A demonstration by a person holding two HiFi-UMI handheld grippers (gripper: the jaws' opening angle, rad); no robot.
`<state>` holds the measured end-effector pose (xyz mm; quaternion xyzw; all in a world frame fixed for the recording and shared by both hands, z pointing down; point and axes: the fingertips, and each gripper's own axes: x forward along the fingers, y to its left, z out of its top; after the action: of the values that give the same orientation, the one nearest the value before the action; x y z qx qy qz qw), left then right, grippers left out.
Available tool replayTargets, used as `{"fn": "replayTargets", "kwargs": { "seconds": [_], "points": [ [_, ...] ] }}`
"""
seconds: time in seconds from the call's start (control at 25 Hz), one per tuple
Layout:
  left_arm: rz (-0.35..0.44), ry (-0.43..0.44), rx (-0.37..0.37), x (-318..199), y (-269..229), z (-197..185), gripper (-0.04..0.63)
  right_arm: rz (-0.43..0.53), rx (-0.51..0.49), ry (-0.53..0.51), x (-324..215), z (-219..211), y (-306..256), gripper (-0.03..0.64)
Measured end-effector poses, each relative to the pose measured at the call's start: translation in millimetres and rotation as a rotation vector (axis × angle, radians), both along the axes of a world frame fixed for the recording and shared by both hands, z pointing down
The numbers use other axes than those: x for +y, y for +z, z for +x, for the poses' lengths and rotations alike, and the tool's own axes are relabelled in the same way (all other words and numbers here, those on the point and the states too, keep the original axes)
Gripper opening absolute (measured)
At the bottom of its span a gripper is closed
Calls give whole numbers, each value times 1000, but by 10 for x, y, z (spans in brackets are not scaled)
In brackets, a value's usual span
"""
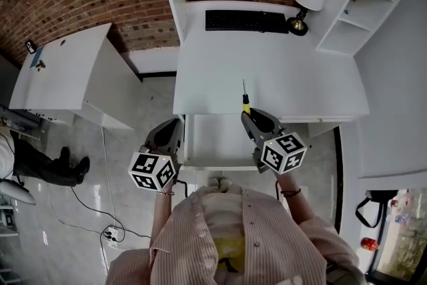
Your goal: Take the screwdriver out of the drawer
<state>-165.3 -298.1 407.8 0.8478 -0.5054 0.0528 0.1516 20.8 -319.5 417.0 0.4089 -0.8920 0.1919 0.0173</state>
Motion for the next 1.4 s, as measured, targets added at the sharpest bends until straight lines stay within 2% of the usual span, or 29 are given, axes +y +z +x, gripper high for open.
{"fn": "replayTargets", "kwargs": {
  "seconds": [0.28, 0.56, 0.96, 1.4],
  "points": [
    [62, -23, -1, 8, -221, -32, -2, 41, -50, 86, -44, 231, -188, 83],
    [110, -46, -2, 0, -352, -71, -2, 75, -70, 121, -62, 365, -294, 81],
    [122, -57, -6, -12, -380, -68, -2, 114, -50, 145, -75, 471, -378, 81],
    [102, -47, -11, -70, -314, -15, -2, 100, -39, 155, -101, 521, -325, 81]
  ]
}}
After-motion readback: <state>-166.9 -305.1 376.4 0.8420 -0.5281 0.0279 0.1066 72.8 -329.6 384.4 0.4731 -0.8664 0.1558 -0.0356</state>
